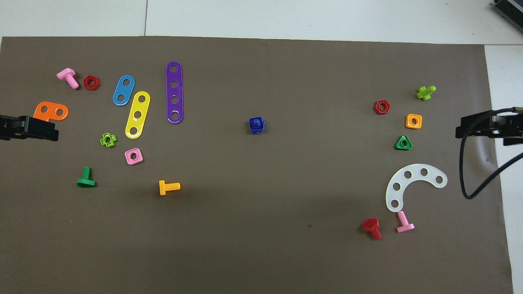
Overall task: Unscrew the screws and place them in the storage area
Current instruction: 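Reach the left gripper over the dark blue nut on the bolt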
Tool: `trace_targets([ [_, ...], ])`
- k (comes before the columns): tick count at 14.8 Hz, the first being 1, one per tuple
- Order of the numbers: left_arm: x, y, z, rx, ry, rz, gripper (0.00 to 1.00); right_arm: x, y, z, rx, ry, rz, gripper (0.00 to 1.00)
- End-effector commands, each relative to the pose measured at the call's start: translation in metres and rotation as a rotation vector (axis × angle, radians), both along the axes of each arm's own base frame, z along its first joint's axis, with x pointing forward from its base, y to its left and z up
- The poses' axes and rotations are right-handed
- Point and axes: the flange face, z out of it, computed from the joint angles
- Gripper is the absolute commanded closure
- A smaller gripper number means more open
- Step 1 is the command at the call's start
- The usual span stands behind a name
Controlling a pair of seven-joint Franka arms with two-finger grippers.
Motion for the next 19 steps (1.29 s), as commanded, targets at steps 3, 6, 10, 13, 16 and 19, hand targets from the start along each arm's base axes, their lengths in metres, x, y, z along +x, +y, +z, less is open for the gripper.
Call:
trace_targets([
  [3,-0.01,0.002,0.003,0.018,-0.01,0.007,0.0,-0.006,-0.001,0.002,0.002,-0.003,0.023,0.0],
  [6,-0.012,0.001,0.001,0.018,0.007,-0.001,0.0,-0.006,0.0,0.002,0.002,-0.004,0.025,0.0],
  [10,-0.011,-0.025,-0.01,0.006,-0.007,-0.02,0.01,-0.006,-0.001,0.002,0.002,-0.004,0.022,0.0],
  [13,-0.012,-0.083,-0.019,-0.005,-0.03,0.019,0.01,-0.006,0.0,0.002,0.002,-0.003,0.025,0.0],
  [16,-0.004,-0.15,-0.04,-0.069,-0.038,0.068,0.01,-0.006,0.0,0.002,0.002,-0.003,0.023,0.0],
  [19,0.014,-0.221,-0.076,-0.066,-0.009,0.058,0.01,-0.006,0.0,0.002,0.002,-0.004,0.025,0.0],
])
